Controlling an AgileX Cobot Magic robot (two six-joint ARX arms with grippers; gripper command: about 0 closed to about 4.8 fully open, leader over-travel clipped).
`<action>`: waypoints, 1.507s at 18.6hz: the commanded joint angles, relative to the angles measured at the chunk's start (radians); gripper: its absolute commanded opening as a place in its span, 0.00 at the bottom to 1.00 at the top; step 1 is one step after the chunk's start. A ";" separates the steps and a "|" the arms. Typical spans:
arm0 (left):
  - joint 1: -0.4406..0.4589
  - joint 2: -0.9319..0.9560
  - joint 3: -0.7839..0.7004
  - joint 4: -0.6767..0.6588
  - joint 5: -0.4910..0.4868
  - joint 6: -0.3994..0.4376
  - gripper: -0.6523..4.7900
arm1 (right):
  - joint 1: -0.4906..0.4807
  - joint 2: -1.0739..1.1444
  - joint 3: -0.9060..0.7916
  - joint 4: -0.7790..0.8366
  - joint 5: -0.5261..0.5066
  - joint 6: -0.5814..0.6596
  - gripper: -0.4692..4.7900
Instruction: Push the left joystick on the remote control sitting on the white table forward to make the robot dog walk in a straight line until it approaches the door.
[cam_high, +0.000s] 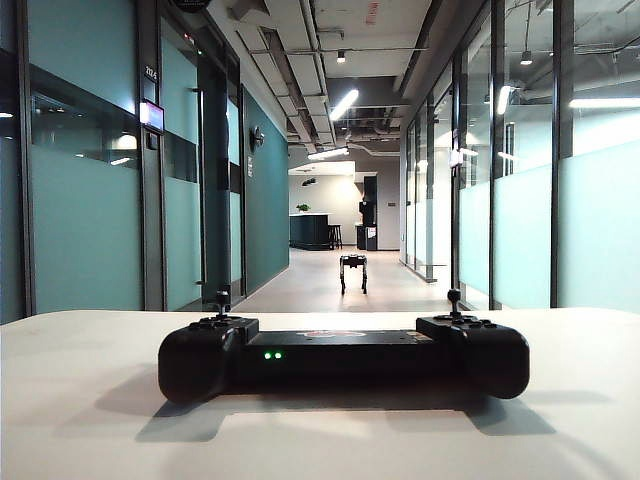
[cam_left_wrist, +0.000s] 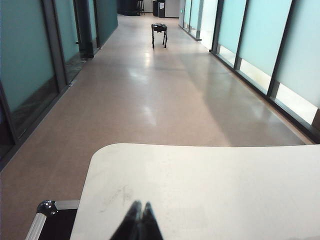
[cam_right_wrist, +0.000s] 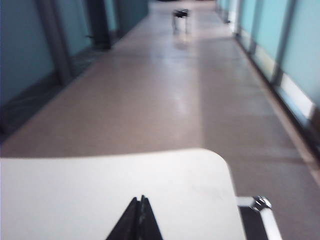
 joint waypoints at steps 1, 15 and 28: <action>0.000 0.000 0.003 0.009 0.000 0.006 0.11 | -0.047 -0.085 -0.052 0.021 -0.065 -0.021 0.09; 0.000 0.000 0.003 0.009 0.001 0.007 0.11 | -0.092 -0.216 -0.178 0.037 -0.072 -0.020 0.09; 0.000 0.000 0.003 0.009 0.001 0.007 0.11 | -0.092 -0.216 -0.178 0.034 -0.072 -0.020 0.09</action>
